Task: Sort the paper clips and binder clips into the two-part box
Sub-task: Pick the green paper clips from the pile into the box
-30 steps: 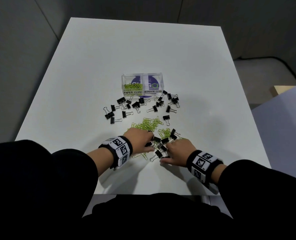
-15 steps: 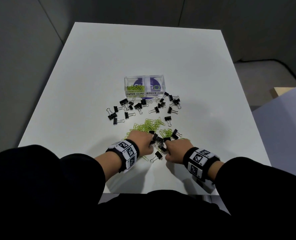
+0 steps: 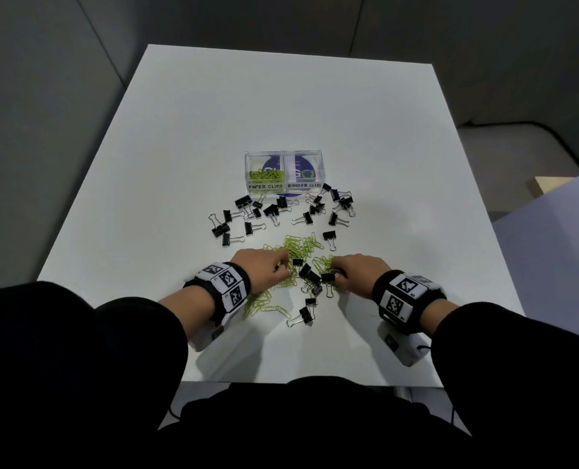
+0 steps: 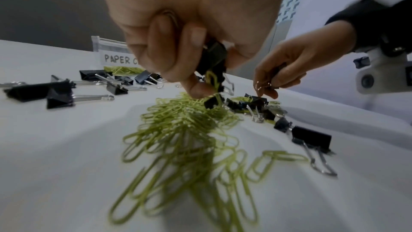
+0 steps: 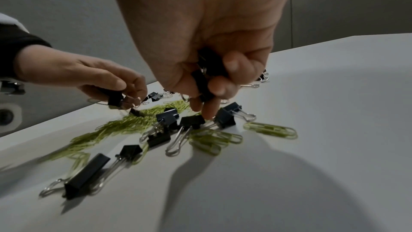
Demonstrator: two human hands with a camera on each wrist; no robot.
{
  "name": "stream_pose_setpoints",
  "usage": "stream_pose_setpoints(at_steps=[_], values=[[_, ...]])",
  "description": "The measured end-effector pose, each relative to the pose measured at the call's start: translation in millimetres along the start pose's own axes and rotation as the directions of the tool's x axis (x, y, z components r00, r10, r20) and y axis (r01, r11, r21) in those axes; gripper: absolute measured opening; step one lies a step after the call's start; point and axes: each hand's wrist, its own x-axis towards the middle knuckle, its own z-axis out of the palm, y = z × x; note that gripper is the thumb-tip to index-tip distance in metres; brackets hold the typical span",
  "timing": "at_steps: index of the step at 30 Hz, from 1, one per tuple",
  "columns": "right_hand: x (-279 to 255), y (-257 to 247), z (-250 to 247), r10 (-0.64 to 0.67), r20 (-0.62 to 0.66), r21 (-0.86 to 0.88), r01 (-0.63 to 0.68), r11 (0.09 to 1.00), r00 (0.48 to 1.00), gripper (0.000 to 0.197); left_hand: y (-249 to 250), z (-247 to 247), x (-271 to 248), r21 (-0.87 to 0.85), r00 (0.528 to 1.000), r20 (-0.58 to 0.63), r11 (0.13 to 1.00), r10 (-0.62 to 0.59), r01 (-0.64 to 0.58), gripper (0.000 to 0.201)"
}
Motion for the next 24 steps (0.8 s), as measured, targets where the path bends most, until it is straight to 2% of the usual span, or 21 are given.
stream_pose_setpoints(at_steps=[8, 13, 18, 21, 24], values=[[10.4, -3.6, -6.1, -0.025, 0.002, -0.005, 0.025, 1.0, 1.0, 0.028, -13.5, 0.9, -5.8, -0.102, 0.999, 0.043, 0.995, 0.002, 0.003, 0.032], [19.6, -7.8, -12.2, -0.074, 0.055, -0.03, 0.076, 0.997, 0.996, 0.031, -25.5, -5.5, -3.2, -0.168, 1.0, 0.029, 0.986, -0.004, 0.009, 0.029], [32.9, -6.6, -27.5, -0.134, 0.056, 0.045, 0.131, 0.99, 0.989, 0.03, -36.2, -20.2, -1.6, -0.236, 0.997, 0.041, 0.97, 0.063, -0.051, 0.027], [51.5, -6.0, -42.2, -0.163, 0.002, 0.054, 0.163, 0.985, 0.987, 0.028, -44.5, -35.7, 6.9, -0.277, 0.995, 0.057, 0.959, 0.079, -0.061, 0.026], [80.1, -6.0, -60.4, -0.138, -0.109, 0.066, 0.146, 0.987, 0.984, 0.027, -54.6, -51.6, 27.6, -0.297, 1.0, 0.017, 0.955, 0.014, -0.008, 0.025]])
